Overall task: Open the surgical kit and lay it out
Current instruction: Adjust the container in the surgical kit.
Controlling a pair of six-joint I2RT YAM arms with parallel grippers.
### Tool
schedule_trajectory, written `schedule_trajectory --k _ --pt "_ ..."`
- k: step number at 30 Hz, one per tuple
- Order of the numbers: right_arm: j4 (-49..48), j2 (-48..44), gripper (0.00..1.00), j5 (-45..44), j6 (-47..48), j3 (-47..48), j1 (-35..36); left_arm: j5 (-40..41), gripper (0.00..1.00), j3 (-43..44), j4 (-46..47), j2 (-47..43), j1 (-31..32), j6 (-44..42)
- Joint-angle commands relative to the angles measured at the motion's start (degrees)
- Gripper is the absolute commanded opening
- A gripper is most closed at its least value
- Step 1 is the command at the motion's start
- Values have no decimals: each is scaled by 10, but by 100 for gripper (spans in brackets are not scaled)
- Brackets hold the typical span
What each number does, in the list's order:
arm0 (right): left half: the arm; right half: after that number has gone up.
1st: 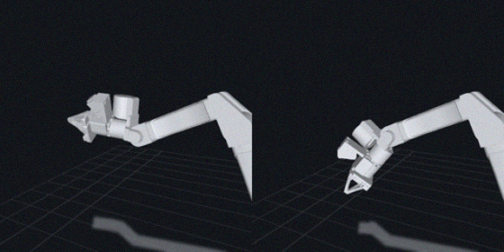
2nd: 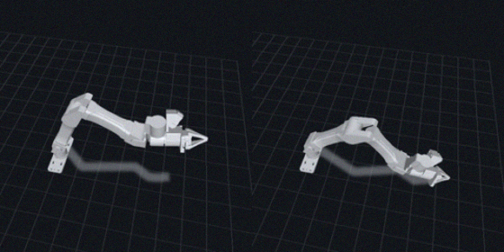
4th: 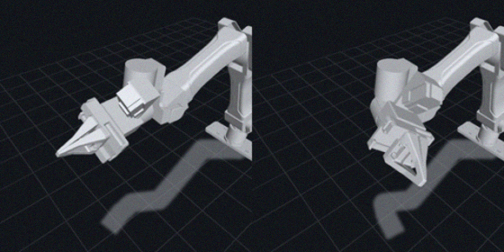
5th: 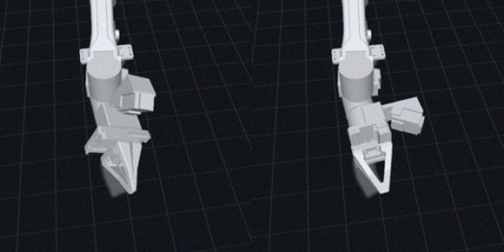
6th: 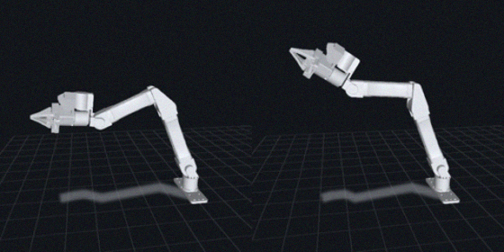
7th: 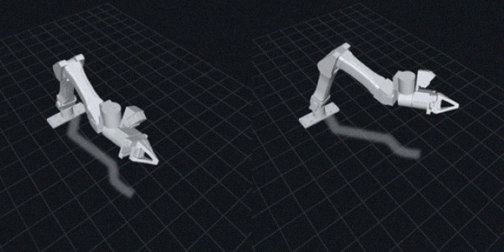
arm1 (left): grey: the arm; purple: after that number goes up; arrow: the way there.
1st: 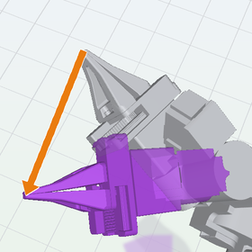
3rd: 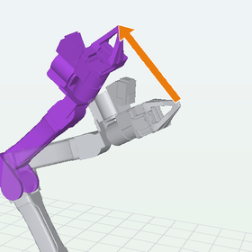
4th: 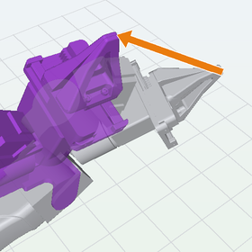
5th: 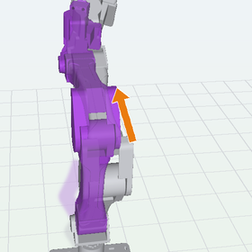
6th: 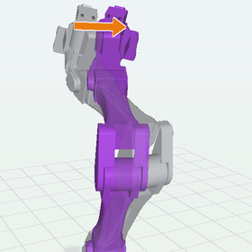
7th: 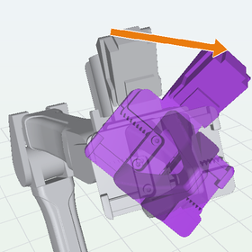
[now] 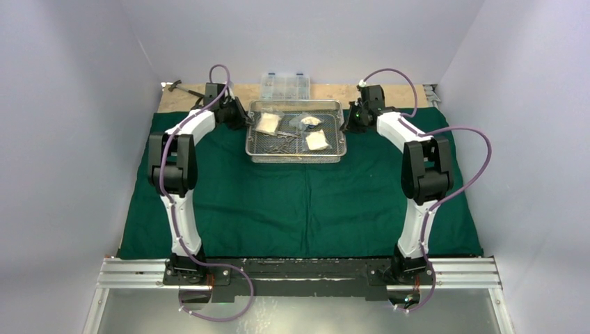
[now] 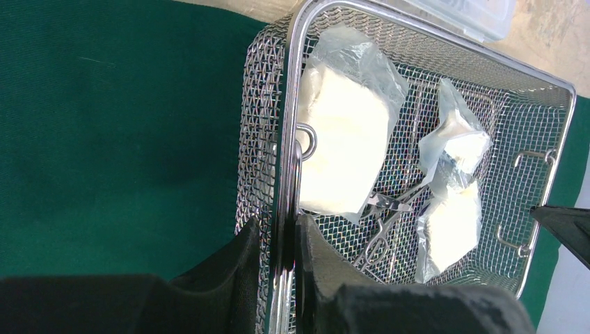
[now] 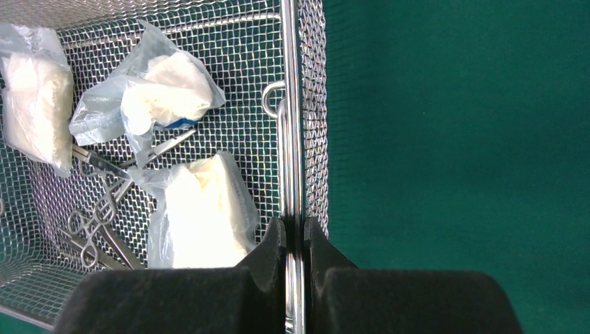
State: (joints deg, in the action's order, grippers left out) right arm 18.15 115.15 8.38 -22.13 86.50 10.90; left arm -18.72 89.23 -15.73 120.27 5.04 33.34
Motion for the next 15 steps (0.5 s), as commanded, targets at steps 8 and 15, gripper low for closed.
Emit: schedule_trajectory --k 8,15 --pt "10 72 0 -80 -35 7 4 32 0 31 -53 101 1 9" --pt "15 87 0 -94 -42 30 3 24 0 58 -54 132 2 17"
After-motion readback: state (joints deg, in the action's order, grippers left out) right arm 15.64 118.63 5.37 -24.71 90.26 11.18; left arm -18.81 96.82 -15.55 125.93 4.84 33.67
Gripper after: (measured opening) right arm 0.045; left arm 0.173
